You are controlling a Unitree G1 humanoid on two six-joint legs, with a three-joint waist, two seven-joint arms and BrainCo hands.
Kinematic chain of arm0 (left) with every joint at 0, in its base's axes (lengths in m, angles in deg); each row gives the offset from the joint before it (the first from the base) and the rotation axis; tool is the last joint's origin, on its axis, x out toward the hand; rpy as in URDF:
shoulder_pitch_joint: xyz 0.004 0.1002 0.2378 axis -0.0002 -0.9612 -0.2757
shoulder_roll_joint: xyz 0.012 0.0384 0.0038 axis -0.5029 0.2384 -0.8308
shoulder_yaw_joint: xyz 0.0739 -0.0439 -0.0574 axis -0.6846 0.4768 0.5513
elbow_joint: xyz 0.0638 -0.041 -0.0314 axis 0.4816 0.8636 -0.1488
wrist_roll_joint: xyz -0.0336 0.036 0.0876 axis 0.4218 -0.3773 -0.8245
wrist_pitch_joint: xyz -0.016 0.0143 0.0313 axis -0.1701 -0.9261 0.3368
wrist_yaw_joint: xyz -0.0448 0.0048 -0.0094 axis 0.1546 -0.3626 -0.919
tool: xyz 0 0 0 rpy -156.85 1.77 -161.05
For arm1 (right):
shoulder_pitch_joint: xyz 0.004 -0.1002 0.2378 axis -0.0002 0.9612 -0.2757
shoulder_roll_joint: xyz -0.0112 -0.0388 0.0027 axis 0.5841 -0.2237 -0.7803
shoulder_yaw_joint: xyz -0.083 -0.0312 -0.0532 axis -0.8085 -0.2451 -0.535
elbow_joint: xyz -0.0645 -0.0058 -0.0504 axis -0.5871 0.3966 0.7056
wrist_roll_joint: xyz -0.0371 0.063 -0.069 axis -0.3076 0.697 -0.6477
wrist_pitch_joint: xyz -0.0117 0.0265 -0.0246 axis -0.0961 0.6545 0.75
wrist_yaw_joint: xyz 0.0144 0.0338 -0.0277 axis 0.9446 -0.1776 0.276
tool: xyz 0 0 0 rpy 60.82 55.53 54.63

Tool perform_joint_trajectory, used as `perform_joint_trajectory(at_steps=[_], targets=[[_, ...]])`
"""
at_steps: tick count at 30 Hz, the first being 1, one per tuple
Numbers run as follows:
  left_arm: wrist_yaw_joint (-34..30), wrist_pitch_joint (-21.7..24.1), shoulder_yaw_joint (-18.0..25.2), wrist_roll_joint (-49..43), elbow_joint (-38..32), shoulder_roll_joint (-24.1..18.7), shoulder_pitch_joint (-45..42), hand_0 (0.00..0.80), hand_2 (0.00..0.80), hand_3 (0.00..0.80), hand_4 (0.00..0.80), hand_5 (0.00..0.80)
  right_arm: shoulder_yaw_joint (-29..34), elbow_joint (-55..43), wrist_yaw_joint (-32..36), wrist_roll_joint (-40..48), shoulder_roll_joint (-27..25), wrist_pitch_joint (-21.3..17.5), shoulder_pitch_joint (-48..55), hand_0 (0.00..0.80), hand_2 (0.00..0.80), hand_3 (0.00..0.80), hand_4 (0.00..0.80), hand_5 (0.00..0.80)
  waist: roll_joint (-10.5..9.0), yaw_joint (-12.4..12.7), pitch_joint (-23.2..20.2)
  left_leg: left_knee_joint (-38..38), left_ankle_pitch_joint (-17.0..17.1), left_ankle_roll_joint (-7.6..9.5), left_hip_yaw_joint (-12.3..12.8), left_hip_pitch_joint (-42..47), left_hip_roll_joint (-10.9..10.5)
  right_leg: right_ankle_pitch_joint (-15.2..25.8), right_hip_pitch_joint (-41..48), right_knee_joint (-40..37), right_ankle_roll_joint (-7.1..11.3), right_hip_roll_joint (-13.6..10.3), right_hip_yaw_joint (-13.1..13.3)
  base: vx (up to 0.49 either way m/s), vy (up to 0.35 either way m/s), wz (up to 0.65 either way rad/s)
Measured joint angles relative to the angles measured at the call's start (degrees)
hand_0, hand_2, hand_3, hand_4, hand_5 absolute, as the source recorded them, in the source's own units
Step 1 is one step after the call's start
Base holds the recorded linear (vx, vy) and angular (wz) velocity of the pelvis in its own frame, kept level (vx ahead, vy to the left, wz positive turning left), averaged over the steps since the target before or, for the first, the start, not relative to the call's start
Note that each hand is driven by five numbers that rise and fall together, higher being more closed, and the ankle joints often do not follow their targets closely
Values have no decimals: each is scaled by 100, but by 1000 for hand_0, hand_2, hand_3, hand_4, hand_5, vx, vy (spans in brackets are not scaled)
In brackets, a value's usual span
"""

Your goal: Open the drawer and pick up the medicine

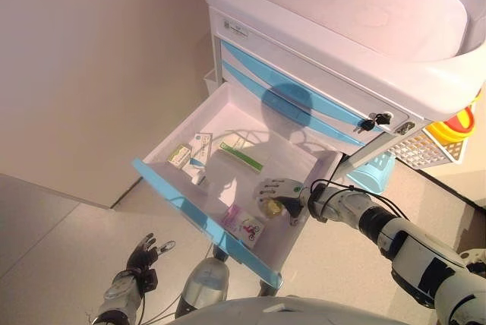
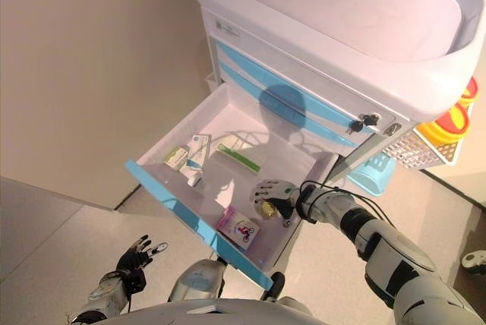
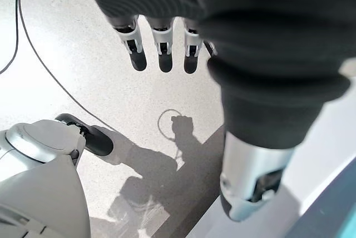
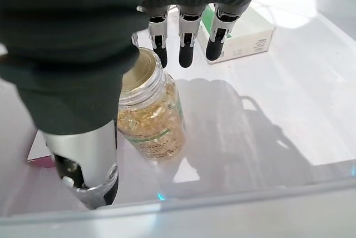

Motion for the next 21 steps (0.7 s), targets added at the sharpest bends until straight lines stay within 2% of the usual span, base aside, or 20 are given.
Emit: perform_joint_trajectory(at_steps=[1,2,3,4,21], targets=[[0,0,0,0,0,0,0,0,0,0,0,0,0,0,-1,-1,0,2,3,125,125,125,125,125,1,0,0,0,0,0,0,0,0,0,0,-1,0,0,0,0,0,0],[0,0,0,0,0,0,0,0,0,0,0,0,1,0,-3,-2,0,15,11,455,455,455,455,455,1,1,0,0,0,0,0,0,0,0,1,-1,0,0,-1,0,0,0],[1,0,0,0,0,0,0,0,0,0,0,0,3,4,-5,-2,1,29,22,722,722,722,722,722,1,1,0,0,0,0,0,0,0,0,1,-2,0,0,0,0,0,0],[1,0,-1,0,0,1,0,0,0,0,0,0,7,9,-16,-1,6,50,33,800,800,800,800,800,1,0,0,0,0,0,-1,0,0,0,1,-2,0,0,0,0,0,0],[-1,0,-7,0,0,12,-15,0,0,0,0,0,55,7,-92,7,40,229,142,800,800,800,800,800,85,-31,-48,-1,0,1,2,3,3,1,2,0,-1,5,3,0,0,0]])
